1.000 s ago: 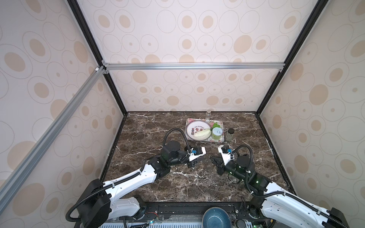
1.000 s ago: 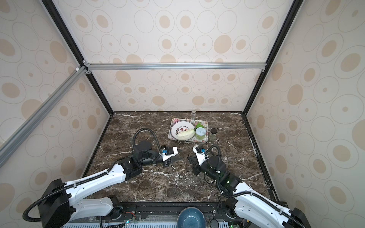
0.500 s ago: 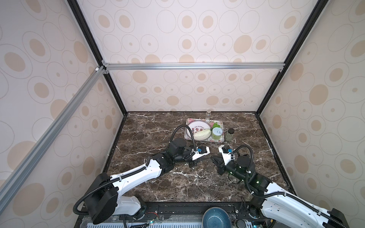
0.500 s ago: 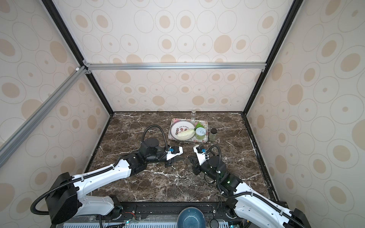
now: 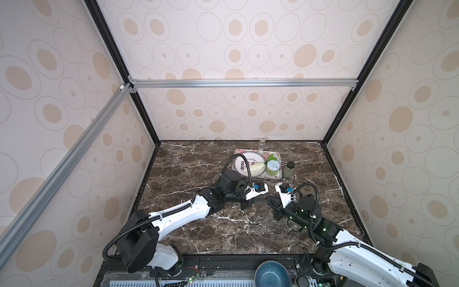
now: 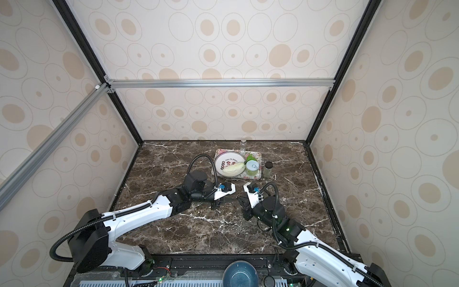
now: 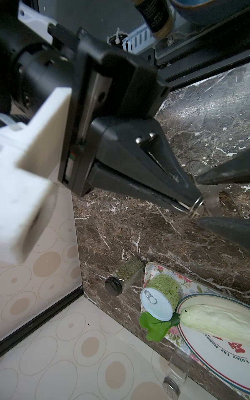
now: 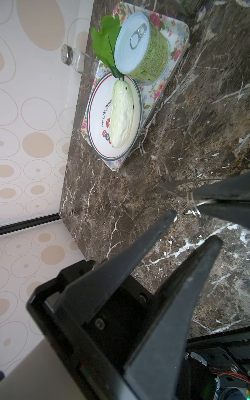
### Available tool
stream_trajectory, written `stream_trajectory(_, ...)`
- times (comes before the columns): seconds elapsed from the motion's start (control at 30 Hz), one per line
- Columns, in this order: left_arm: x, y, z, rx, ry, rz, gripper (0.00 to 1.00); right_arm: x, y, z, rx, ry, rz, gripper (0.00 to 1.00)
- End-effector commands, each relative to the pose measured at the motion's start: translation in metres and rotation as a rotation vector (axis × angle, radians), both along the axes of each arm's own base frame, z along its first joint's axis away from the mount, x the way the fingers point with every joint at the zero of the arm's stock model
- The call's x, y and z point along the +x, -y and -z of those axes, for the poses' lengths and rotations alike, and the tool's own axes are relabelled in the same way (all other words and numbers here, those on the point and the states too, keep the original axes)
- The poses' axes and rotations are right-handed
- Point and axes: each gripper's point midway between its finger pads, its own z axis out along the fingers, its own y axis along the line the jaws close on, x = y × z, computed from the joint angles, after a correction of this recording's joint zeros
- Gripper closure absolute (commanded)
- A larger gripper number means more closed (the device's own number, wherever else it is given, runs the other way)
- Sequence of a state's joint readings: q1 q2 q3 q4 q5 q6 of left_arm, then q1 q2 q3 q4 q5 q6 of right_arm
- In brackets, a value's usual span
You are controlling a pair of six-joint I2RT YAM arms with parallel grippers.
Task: Attach keys to a key ring
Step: Insert the key into the keyring.
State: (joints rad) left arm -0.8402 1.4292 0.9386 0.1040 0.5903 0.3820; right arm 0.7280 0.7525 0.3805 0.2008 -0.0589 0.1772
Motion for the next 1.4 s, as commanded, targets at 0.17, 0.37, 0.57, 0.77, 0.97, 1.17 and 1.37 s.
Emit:
stream_trajectory(0.17, 0.002, 0.019, -0.004, 0.012, -0.021, 0.034, 0.75, 0.001, 0.003, -0.007, 0.018, 0.026, 0.016, 1.0)
stream_trajectory(0.37, 0.011, 0.018, 0.0, 0.027, 0.002, -0.004, 0.84, -0.001, 0.002, -0.009, 0.028, 0.032, 0.004, 1.0)
stream_trajectory(0.57, 0.016, 0.013, -0.004, 0.018, 0.043, -0.041, 1.0, -0.001, 0.003, -0.01, 0.028, 0.035, 0.009, 1.0)
stream_trajectory(0.77, 0.014, 0.01, -0.007, 0.003, 0.064, -0.043, 1.0, -0.001, 0.004, -0.009, 0.027, 0.035, 0.011, 1.0)
stream_trajectory(0.97, 0.013, 0.006, -0.012, -0.03, 0.106, -0.056, 1.0, 0.003, 0.005, -0.006, 0.043, 0.022, 0.033, 1.0)
stream_trajectory(1.17, 0.013, 0.0, -0.017, -0.06, 0.148, -0.074, 1.0, 0.011, 0.007, 0.003, 0.075, -0.041, 0.044, 1.0)
stream_trajectory(1.37, 0.016, -0.004, -0.023, -0.092, 0.191, -0.11, 1.0, 0.016, 0.008, 0.01, 0.105, -0.09, 0.039, 1.0)
